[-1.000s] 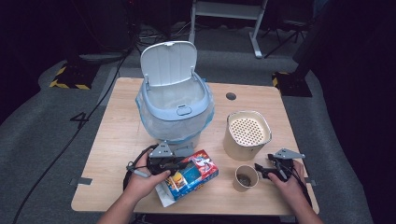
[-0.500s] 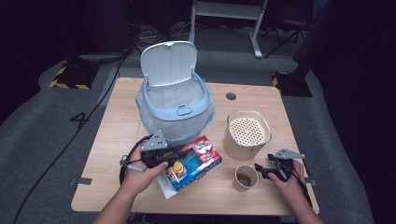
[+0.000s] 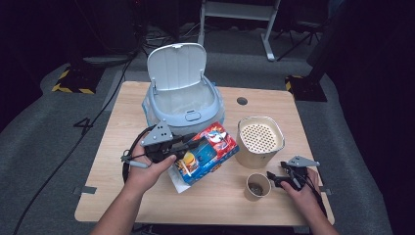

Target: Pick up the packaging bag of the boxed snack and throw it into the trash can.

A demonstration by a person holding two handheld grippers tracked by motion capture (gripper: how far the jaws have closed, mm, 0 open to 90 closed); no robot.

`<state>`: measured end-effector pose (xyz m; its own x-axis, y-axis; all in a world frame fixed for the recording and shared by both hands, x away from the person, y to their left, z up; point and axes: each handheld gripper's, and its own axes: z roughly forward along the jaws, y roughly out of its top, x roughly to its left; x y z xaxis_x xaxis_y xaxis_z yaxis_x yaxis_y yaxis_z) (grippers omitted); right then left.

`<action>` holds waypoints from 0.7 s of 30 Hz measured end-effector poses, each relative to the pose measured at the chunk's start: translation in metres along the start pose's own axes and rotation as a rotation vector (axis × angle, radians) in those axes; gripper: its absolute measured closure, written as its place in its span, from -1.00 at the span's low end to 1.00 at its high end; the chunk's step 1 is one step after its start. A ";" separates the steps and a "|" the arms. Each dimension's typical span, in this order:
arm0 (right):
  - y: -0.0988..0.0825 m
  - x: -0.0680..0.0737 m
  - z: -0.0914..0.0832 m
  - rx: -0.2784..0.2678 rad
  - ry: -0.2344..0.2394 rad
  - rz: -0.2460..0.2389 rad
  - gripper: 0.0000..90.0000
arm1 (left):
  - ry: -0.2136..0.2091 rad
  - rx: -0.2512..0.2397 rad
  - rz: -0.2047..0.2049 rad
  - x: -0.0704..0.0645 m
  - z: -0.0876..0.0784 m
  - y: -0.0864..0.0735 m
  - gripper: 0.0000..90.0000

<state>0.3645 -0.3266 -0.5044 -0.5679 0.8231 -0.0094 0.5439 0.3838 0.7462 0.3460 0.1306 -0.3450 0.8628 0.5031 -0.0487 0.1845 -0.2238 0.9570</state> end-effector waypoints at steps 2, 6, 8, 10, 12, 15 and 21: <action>0.000 0.000 0.000 0.000 0.000 0.000 -0.49 | 0.015 -0.027 0.013 0.000 -0.002 0.009 0.66; 0.000 0.000 0.000 0.000 0.000 0.000 -0.49 | 0.032 -0.088 0.027 0.001 -0.006 0.027 0.66; 0.000 0.000 0.000 0.000 -0.001 0.000 -0.49 | 0.044 -0.103 0.043 0.002 -0.008 0.036 0.66; 0.000 0.000 0.000 0.000 0.000 0.000 -0.49 | 0.050 -0.116 0.053 0.003 -0.009 0.044 0.66; 0.000 0.000 0.000 0.000 0.000 0.000 -0.49 | 0.061 -0.122 0.066 0.005 -0.010 0.051 0.66; 0.000 0.000 0.000 0.000 0.000 0.000 -0.49 | 0.074 -0.135 0.076 0.008 -0.011 0.062 0.66; 0.000 0.000 0.000 0.000 -0.001 0.000 -0.50 | 0.100 -0.159 0.080 0.016 -0.014 0.076 0.66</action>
<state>0.3645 -0.3264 -0.5044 -0.5673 0.8234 -0.0098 0.5441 0.3837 0.7462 0.3673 0.1336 -0.2694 0.8194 0.5710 0.0503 0.0337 -0.1356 0.9902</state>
